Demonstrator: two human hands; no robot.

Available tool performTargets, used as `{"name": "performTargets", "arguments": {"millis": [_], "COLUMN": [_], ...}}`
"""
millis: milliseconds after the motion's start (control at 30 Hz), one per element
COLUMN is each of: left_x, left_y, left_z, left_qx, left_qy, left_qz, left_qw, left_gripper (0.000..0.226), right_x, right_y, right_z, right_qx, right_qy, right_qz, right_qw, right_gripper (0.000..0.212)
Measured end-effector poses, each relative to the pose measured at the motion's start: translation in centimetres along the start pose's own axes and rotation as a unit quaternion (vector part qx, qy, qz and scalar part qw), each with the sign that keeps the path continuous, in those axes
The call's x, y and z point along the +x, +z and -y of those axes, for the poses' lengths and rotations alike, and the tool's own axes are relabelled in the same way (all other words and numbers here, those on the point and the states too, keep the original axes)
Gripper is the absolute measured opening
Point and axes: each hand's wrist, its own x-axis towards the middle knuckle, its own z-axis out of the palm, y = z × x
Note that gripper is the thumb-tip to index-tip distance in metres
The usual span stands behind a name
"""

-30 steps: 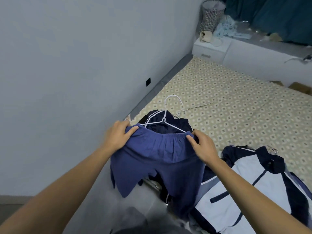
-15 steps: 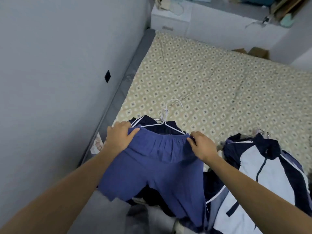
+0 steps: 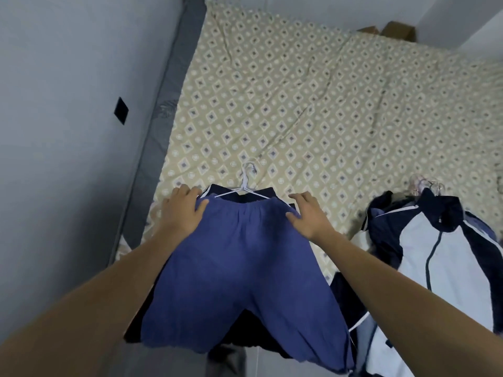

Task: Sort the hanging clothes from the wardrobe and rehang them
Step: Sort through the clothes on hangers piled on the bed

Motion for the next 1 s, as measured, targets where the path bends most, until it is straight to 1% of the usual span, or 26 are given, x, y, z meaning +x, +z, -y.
{"name": "performTargets", "arguments": {"millis": [133,233,500,567,667,767,900,1000], "left_x": [-0.4,-0.8,-3.5,-4.2,-5.1,-5.5,-5.4,-3.7], "left_y": [0.0,-0.1,1.5,2.8,5.2,8.7,14.1,18.4], "left_z": [-4.3,-8.8,-24.7,-29.5,-36.5,-43.3,-52.4,-58.8], "left_qx": [0.0,-0.002,-0.004,0.004,0.014,0.01,0.083,0.084], "left_qy": [0.045,0.089,0.189,0.215,0.229,0.237,0.256,0.24], "left_qz": [-0.002,-0.013,0.005,0.011,0.029,0.025,0.058,0.072], "left_qw": [0.999,0.996,0.982,0.977,0.973,0.971,0.961,0.964], "left_gripper": [0.038,0.038,0.043,0.044,0.055,0.064,0.063,0.07], "right_x": [-2.4,-5.0,-13.2,-15.3,-17.8,-19.2,-19.6,-18.6], "right_y": [-1.1,-3.2,-10.1,-11.9,-14.3,-16.4,-18.8,-20.7], "right_z": [-2.8,-5.5,-15.9,-19.8,-26.4,-34.1,-44.6,-51.9], "right_qx": [0.003,-0.001,0.017,0.021,0.028,0.037,0.05,0.032], "right_qy": [0.007,0.027,0.072,0.08,0.088,0.099,0.107,0.106], "right_qz": [-0.022,-0.036,-0.102,-0.117,-0.138,-0.148,-0.131,-0.105], "right_qw": [1.0,0.999,0.992,0.99,0.986,0.983,0.984,0.988], "right_gripper": [0.054,0.054,0.053,0.053,0.053,0.052,0.053,0.054]}}
